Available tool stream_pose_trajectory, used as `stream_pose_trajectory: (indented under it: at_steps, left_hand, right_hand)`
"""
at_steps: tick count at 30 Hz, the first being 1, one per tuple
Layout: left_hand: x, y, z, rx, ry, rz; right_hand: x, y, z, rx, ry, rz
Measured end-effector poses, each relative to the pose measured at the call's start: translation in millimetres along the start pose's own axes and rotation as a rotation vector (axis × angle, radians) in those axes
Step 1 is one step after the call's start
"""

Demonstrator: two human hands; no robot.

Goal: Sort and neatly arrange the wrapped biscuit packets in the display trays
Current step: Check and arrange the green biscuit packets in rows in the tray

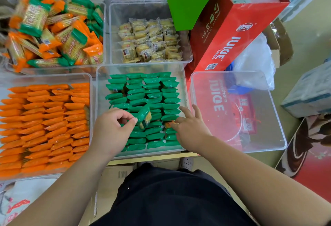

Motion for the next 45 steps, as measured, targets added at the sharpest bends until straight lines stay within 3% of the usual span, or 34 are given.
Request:
stream_pose_trajectory:
  at_steps: [4, 8, 11, 16, 21, 24, 26, 31, 34, 37, 41, 45]
  left_hand:
    - [6.2, 1.2, -8.7, 0.058, 0.018, 0.037]
    - [16.0, -3.1, -23.0, 0.232, 0.101, 0.112]
    - [22.9, -3.8, -40.0, 0.367, 0.138, 0.126]
    - [28.7, -5.5, -77.3, 0.499, 0.045, 0.250]
    - [28.5, -6.2, -98.6, 0.670, 0.027, 0.207]
    - [30.0, -8.3, -103.9, 0.647, -0.024, 0.229]
    - [30.3, -8.5, -106.2, 0.618, -0.040, 0.219]
    - [30.2, -11.2, -110.0, 0.757, -0.065, 0.205]
    - [31.3, -12.9, -111.1, 0.782, -0.062, 0.212]
    - [33.7, -14.5, -113.7, 0.764, -0.070, 0.271]
    - [36.7, -13.7, -109.9, 0.655, -0.159, 0.477]
    - [41.3, -12.8, -108.5, 0.630, -0.178, 0.659]
  right_hand:
    - [21.2, 14.3, -8.8, -0.184, -0.007, -0.240]
    - [53.6, 32.4, -31.4, -0.748, -0.097, -0.526]
    - [71.7, 45.0, -36.4, -1.115, -0.105, -0.431]
    - [90.3, 67.3, -23.7, -1.558, 0.035, -0.378]
    - [98.6, 79.8, -21.9, -1.729, 0.054, -0.513]
    - [103.0, 84.3, -27.1, -1.750, 0.020, -0.570]
    - [103.2, 85.1, -28.4, -1.853, 0.042, -0.507]
    - [97.8, 81.0, -20.0, -2.370, 0.124, -0.151]
    - [96.1, 77.7, -19.4, -2.427, 0.137, -0.096]
    - [94.5, 72.9, -24.3, -2.404, 0.049, -0.157]
    - [93.2, 64.1, -36.9, -2.343, -0.147, -0.246]
    - [92.6, 59.8, -38.4, -2.383, -0.210, -0.184]
Point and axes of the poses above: each hand's wrist, its own x-axis away from the middle knuckle, its own y-axis out of the back of the hand, z = x × y, the point moved 5 cm from there along -x, towards the middle knuckle, and after that the axes turned 6 degrees about z, right-handed, at the moved point
